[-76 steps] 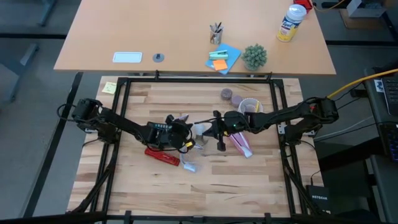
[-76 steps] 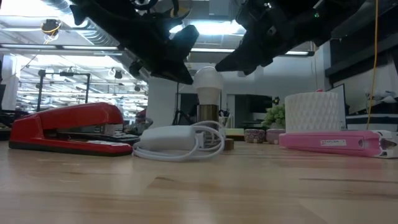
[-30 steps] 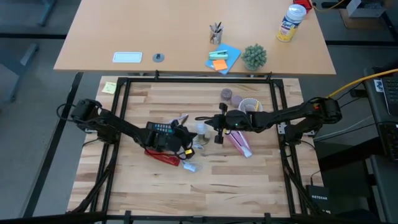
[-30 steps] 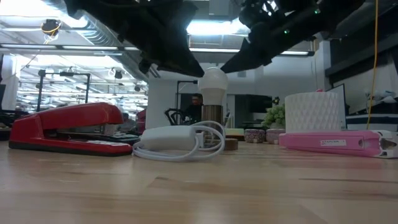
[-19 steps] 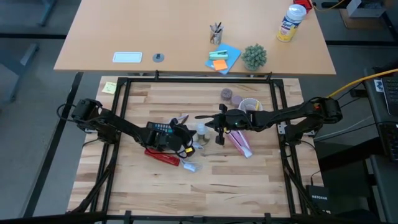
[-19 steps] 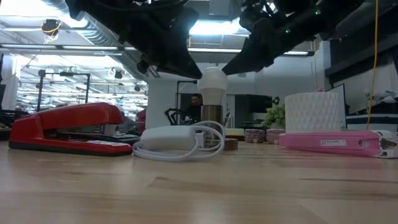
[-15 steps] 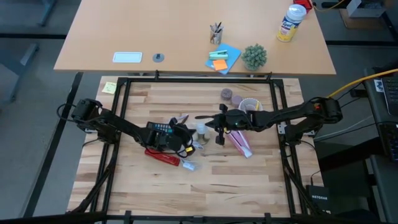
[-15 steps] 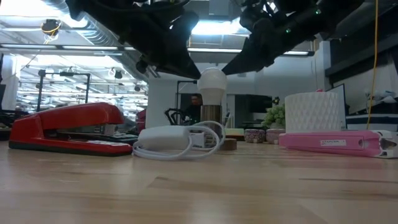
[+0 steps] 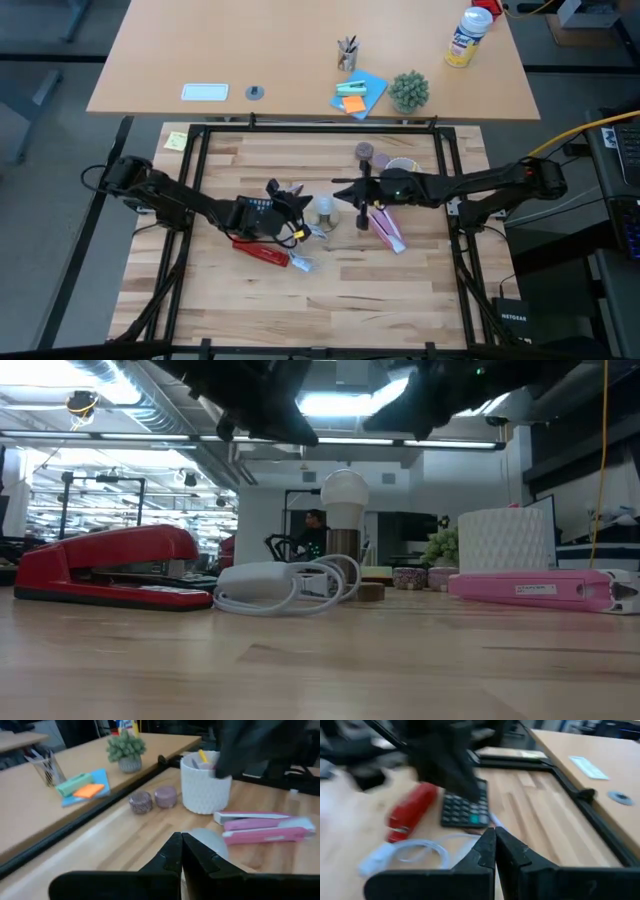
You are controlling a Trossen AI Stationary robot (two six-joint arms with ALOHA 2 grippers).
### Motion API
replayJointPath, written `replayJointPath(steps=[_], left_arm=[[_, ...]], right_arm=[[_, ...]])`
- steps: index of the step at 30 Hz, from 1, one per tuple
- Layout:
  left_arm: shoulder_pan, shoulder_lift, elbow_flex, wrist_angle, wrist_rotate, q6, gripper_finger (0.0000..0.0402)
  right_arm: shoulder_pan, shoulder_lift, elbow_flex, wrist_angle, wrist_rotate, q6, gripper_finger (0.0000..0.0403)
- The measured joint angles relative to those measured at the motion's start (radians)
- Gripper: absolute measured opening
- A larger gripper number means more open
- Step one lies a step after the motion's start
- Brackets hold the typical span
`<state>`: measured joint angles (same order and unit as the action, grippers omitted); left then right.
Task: Screw lightbulb
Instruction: Remove the white lightbulb from the golden lamp
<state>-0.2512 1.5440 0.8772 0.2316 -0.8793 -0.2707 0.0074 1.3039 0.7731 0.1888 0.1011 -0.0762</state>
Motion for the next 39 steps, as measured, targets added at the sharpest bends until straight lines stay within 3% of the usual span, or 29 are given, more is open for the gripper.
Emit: replayJointPath(steps=[3,8,15,31,39], left_arm=[[0.020,-0.011,0.000,-0.004,0.000,0.035,0.0000],[0.065,-0.013,0.000,-0.019,0.009,0.039,0.0000],[0.127,-0.007,0.000,-0.017,0.147,0.030,0.0000],[0.142,0.066,0.000,-0.016,0.290,-0.031,0.0000],[0.101,0.062,0.000,-0.060,0.273,-0.117,0.0000]], right_arm=[[0.022,-0.013,0.000,0.003,-0.058,0.035,0.0007],[0.116,0.003,0.000,-0.003,-0.041,0.045,0.0007],[0.212,0.050,0.000,-0.009,0.194,0.045,0.0007],[0.180,0.211,0.000,-0.006,0.356,0.123,0.0007],[0.117,0.212,0.000,-0.013,0.364,0.124,0.0007]])
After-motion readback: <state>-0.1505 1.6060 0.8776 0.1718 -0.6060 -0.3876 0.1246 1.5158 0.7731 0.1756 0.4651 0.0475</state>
